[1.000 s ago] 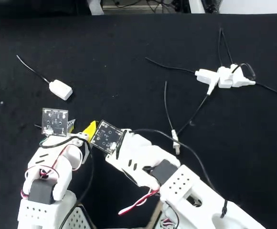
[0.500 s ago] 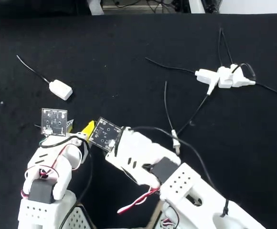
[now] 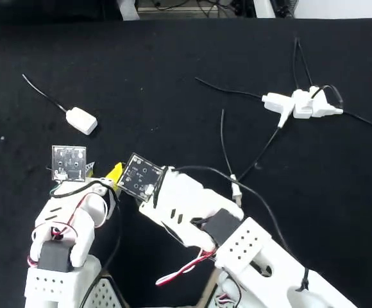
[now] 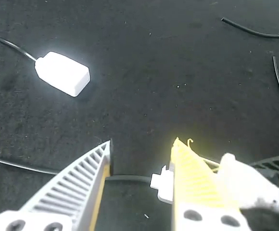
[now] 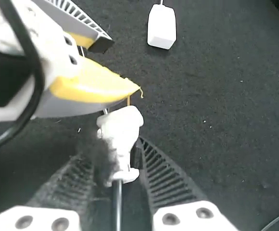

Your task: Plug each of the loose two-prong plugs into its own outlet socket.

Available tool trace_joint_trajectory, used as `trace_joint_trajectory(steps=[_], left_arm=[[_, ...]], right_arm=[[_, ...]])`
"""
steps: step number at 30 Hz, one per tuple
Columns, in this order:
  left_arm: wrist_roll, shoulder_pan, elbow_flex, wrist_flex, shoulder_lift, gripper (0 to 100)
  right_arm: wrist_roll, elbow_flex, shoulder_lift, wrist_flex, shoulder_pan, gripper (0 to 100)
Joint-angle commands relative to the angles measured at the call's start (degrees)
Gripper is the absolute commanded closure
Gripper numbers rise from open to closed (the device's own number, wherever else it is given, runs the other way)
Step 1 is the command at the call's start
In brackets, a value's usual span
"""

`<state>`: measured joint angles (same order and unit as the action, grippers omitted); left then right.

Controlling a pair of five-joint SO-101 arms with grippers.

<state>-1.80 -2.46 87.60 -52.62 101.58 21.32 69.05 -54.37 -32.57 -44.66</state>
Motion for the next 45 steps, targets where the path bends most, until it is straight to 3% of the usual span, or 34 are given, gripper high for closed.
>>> trace_joint_trajectory(steps=[1,16,23,29,37,40,45], left_arm=[[0.5,-0.2,-0.1,0.4,-0.6,79],[0.3,-0.7,0.5,-1.1,-0.6,79],[0.3,-4.7,1.6,-2.9,-1.1,79],[0.2,-6.8,2.0,-4.9,-1.1,79],[0.2,-7.2,1.7,-6.5,-1.1,79],[0.2,-7.2,1.4,-7.6,-1.1,79],[0.2,-7.2,1.4,-7.8,-1.1,79]], right_arm=[[-0.4,-5.1,-2.0,0.0,-0.9,98.8],[-1.0,4.8,-2.0,0.0,-0.3,98.7],[-1.0,10.1,-1.6,-1.6,10.4,98.8],[-0.1,9.7,-1.6,-8.2,14.2,98.8],[4.7,9.2,0.3,-11.0,14.1,98.8],[5.6,6.5,6.6,-12.3,13.6,98.8],[5.6,-0.7,20.9,-14.1,6.8,98.7]])
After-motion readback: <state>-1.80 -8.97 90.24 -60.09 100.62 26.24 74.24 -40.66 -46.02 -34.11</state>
